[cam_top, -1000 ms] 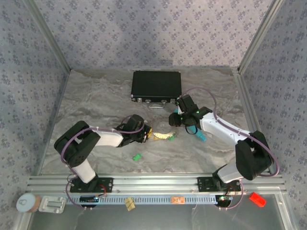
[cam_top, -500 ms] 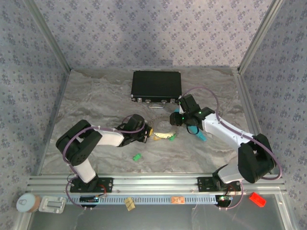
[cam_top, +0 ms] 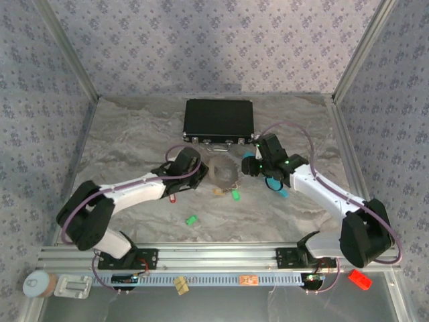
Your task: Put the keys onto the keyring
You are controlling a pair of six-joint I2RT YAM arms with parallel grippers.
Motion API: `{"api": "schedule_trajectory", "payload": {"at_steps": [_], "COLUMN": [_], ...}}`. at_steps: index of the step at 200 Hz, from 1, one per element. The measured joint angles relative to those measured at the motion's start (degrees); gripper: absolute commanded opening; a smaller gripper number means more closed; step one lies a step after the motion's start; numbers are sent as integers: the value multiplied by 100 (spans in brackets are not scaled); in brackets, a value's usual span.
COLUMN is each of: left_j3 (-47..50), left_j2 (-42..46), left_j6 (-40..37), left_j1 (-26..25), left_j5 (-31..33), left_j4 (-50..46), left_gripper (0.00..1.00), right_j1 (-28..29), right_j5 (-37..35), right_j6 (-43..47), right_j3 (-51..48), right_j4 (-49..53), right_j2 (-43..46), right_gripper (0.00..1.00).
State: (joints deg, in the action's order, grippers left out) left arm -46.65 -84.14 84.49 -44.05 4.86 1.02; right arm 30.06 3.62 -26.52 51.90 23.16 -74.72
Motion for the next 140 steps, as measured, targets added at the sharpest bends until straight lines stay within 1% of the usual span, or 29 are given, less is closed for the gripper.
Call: {"api": "schedule_trajectory", "payload": {"at_steps": [36, 76, 108, 140], "left_j3": [-728, -1244, -1777, -1886], "left_j2": [332, 323, 219, 111], "left_j6": [-1464, -3187, -4782, -6306], "left_j1": [0, 0, 0, 0], "left_j5": [420, 496, 162, -267], "left_j4": [-741, -1239, -1279, -1154], "left_gripper": [0, 0, 0, 0], "right_j1": [-70, -267, -575, -824], "right_j5": [0, 0, 24, 48], "right_j6": [0, 28, 87, 212], "right_j3": [-35, -39, -92, -306], "right_j4": [-46, -46, -66, -197], "right_j2": [146, 407, 693, 1049], "right_gripper": [39, 37, 36, 36]}}
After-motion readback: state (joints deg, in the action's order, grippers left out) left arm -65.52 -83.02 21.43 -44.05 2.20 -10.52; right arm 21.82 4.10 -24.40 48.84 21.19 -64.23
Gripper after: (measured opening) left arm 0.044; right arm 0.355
